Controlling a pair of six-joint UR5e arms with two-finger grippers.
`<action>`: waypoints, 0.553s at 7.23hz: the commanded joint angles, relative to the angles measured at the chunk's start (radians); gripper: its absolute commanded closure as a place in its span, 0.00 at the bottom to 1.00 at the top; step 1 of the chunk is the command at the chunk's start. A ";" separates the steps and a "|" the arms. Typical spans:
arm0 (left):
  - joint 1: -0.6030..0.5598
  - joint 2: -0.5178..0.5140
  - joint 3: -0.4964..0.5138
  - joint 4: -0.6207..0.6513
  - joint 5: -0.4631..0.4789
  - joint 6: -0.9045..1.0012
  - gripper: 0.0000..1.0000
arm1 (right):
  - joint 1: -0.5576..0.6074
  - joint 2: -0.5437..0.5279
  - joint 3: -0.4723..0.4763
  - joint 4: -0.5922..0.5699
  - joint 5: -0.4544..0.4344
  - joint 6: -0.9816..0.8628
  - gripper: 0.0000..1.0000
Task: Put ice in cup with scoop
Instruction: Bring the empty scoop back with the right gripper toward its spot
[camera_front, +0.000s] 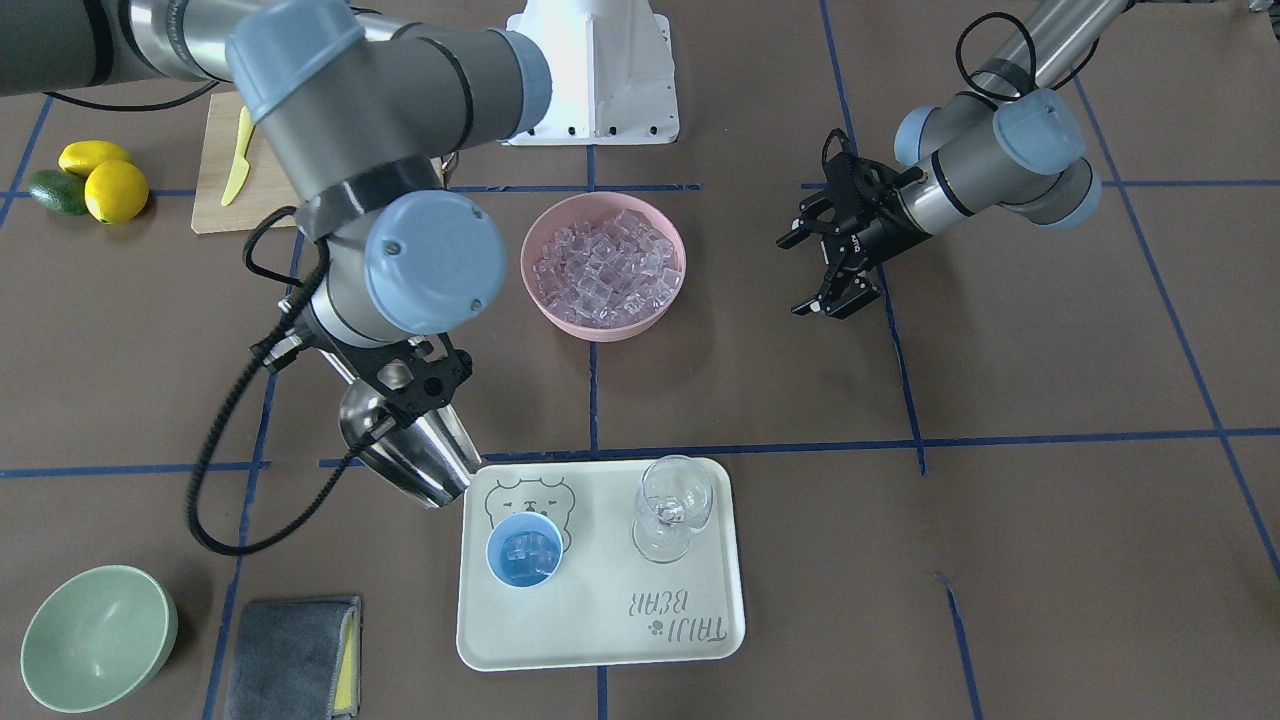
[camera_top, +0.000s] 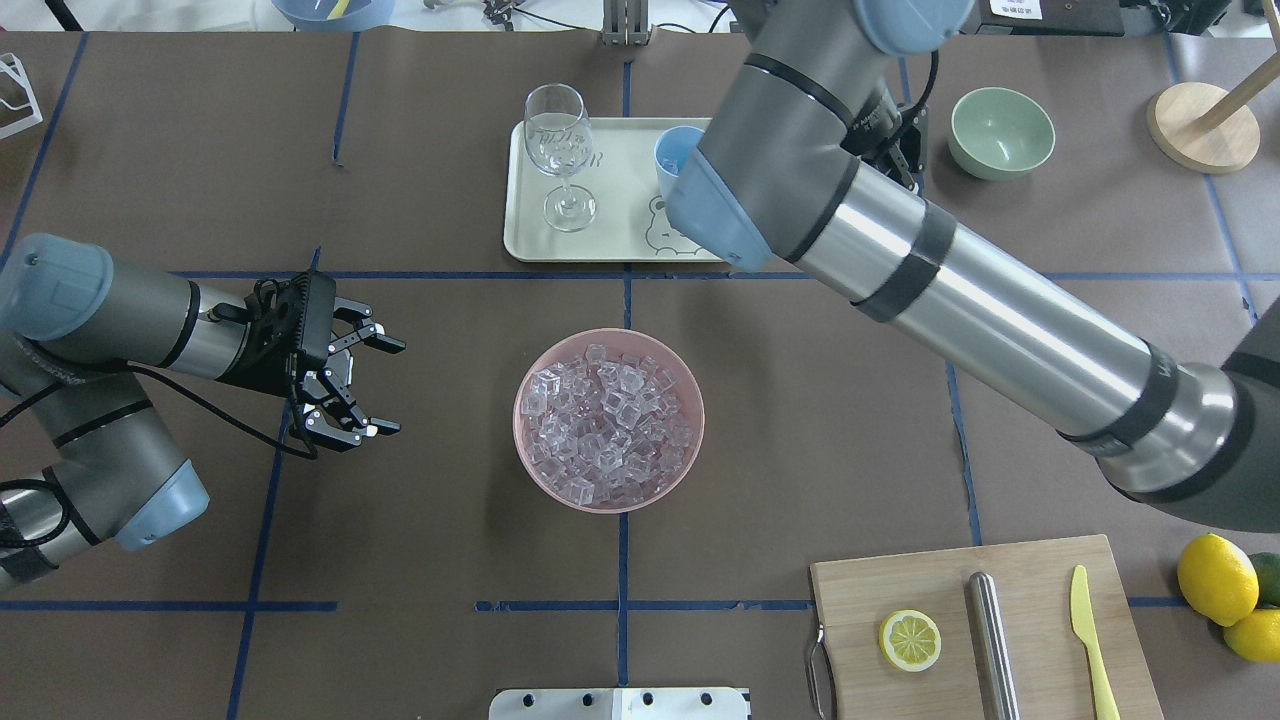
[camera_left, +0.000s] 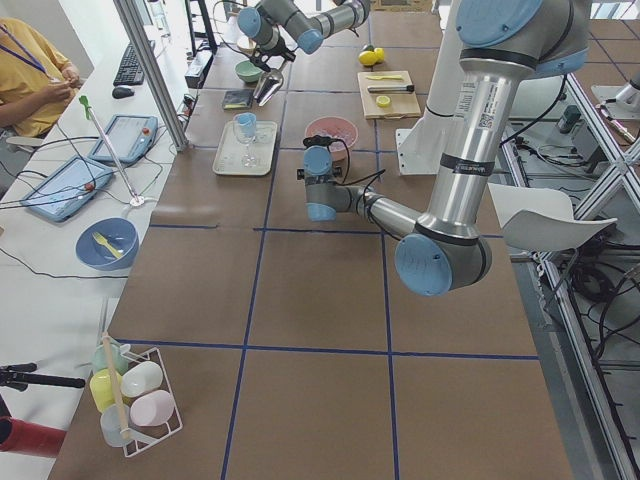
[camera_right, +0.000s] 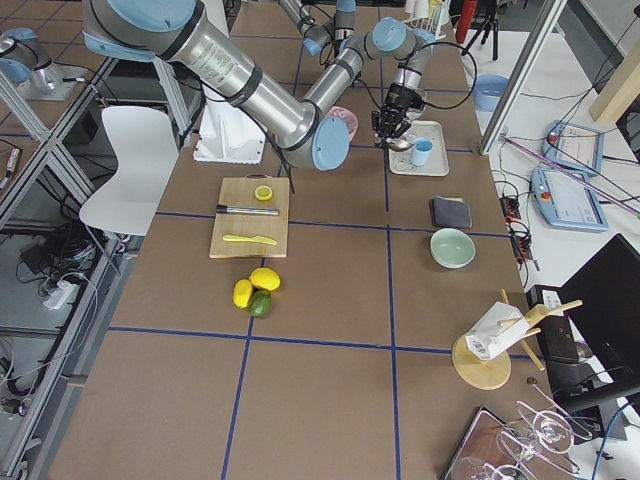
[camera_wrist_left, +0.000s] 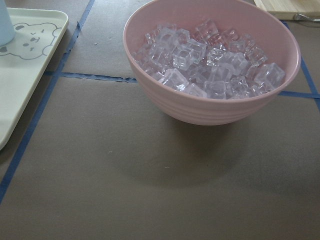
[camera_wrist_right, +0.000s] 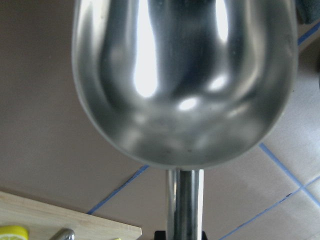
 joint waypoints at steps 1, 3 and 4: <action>0.006 -0.004 0.000 -0.001 -0.005 0.000 0.00 | -0.003 -0.298 0.340 0.170 0.083 0.335 1.00; 0.004 -0.010 -0.001 -0.001 -0.008 0.002 0.00 | -0.004 -0.501 0.489 0.301 0.146 0.654 1.00; 0.007 -0.011 -0.001 -0.001 -0.010 0.002 0.00 | -0.024 -0.600 0.531 0.423 0.158 0.800 1.00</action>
